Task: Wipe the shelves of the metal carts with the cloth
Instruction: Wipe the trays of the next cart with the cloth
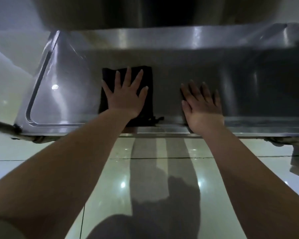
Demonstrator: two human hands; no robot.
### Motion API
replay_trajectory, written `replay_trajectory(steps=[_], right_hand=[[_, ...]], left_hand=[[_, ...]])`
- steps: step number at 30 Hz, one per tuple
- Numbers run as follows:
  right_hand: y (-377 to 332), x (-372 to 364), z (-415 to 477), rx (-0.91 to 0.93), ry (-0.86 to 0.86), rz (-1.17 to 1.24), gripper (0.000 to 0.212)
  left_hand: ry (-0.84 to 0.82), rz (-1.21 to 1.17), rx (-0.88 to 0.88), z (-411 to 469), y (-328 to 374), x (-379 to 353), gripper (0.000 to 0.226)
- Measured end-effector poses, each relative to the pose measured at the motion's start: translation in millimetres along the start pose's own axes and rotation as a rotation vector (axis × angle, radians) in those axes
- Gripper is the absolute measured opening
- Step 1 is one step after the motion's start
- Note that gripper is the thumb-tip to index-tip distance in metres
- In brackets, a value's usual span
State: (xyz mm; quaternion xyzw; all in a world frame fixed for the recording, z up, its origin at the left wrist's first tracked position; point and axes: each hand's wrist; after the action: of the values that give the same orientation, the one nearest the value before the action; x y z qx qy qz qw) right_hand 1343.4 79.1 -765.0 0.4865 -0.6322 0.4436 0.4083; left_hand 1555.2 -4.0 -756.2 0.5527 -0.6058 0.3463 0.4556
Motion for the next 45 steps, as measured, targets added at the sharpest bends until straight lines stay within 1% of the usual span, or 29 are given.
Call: replay_trajectory(steps=[4,8,13,15,20,22,25,31,34,36,38,41,43,45], right_hand=[[-5.0,2.0,15.2,-0.031,0.026,0.014,0.055],[-9.1,7.2,37.9,-0.043,0.050,-0.053,0.062],[-11.5,-1.8,40.0,-0.059,0.057,-0.100,0.064],[-13.1,-1.5,40.8,-0.065,0.053,-0.097,0.064],[-10.8,1.2,36.1,-0.035,0.047,-0.079,0.067],[-8.2,1.9,34.9,-0.024,0.051,-0.073,0.067],[-7.7,2.2,34.8,-0.023,0.073,-0.049,0.067],[-10.5,-1.7,41.5,-0.051,0.072,-0.042,0.065],[-12.4,-1.7,40.9,-0.056,0.073,-0.060,0.066],[-12.7,-0.6,40.3,-0.062,0.068,-0.063,0.068],[-11.9,0.3,40.6,-0.067,0.055,-0.063,0.071],[-8.8,0.4,40.4,-0.058,0.042,-0.054,0.073],[-7.2,1.1,39.0,-0.047,0.045,-0.024,0.072],[-6.1,2.4,38.9,-0.045,0.054,-0.006,0.072]], left_hand=[[0.092,0.010,-0.026,5.0,-10.9,-2.8,0.058],[0.093,-0.025,-0.059,8.0,-11.4,-2.8,0.058],[0.102,-0.028,-0.045,14.2,-9.3,-2.6,0.054],[0.086,-0.033,-0.060,25.3,3.7,2.7,0.052],[0.028,-0.016,-0.150,58.8,65.7,14.2,0.051],[0.016,-0.031,-0.167,62.5,74.3,15.5,0.052],[0.044,-0.037,-0.177,64.7,56.1,18.8,0.055],[0.056,-0.064,0.057,73.6,-52.4,34.5,0.053],[0.041,-0.035,0.081,69.1,-54.0,32.4,0.054],[0.030,-0.025,0.045,64.7,-30.5,28.9,0.061],[0.033,0.005,-0.027,55.8,1.6,19.9,0.071],[0.033,0.038,-0.119,42.7,38.2,9.1,0.074],[0.026,0.022,-0.154,40.5,36.4,9.2,0.075],[0.033,0.020,-0.172,42.9,16.7,12.1,0.077]])
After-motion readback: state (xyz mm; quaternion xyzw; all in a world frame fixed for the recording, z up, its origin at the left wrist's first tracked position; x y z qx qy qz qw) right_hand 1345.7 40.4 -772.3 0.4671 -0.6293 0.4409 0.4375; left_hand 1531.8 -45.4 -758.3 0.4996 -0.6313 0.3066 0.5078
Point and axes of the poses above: each hand's wrist, its own z-axis towards the middle knuckle, its own x-axis out of the back of the hand, y = z × x, and after that the axes turned 12 degrees about -y, right-handed
